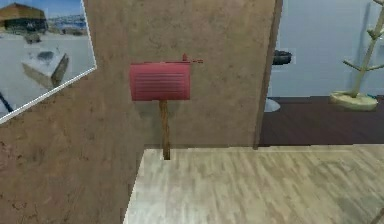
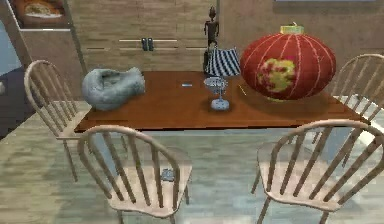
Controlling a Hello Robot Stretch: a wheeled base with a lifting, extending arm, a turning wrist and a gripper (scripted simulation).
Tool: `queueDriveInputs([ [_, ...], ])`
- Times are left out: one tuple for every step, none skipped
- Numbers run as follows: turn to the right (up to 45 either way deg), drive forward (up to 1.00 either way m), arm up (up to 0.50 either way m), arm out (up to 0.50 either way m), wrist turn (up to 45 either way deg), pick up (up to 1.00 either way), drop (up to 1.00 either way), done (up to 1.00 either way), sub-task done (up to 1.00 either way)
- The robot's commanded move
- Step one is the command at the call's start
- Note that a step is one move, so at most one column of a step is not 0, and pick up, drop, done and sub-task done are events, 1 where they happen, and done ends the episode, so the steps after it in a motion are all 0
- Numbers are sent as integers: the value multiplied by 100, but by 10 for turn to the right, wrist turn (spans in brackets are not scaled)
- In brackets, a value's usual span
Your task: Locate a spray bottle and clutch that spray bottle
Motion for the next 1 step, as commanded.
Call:
queueDriveInputs([
  [450, 0, 0, 0, 0, 0, 0, 0, 0],
])
